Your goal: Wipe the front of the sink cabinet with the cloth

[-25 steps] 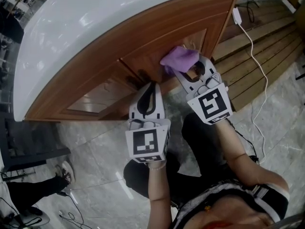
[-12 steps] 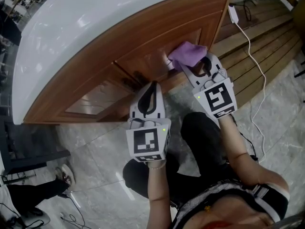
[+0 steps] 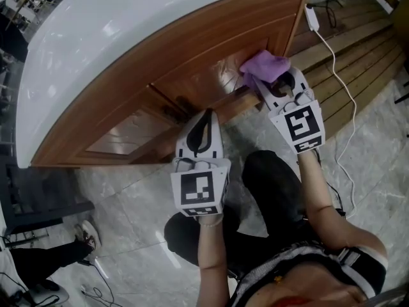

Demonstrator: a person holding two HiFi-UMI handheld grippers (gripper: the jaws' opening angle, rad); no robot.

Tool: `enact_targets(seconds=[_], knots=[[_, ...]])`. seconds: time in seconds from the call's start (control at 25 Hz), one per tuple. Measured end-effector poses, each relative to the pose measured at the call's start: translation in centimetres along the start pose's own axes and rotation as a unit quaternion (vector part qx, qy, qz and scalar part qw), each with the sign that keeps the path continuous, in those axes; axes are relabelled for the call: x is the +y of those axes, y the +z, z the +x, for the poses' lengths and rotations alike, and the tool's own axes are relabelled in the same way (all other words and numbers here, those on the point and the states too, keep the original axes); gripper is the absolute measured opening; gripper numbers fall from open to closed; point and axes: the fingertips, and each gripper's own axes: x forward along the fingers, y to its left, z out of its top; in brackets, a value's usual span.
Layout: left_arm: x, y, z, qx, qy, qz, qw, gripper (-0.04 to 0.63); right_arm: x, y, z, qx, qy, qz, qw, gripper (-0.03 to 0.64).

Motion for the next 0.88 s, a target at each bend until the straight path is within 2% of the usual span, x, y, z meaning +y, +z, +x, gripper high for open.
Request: enact_targets(seconds=[0.28,0.88], knots=[[-0.2,-0.4,0.3,0.005,-0.004,-0.002,1.0,0.0,-2.2,-1.2,-0.5,0.015,-0.023,-0.003,1.0,0.163],[0.2,-1.3,0.0,0.018,0.002,-0.004,0.9998,0.0,-2.6,-1.4,-0.6,0.004,-0.028,0.006,1.0,0.167]])
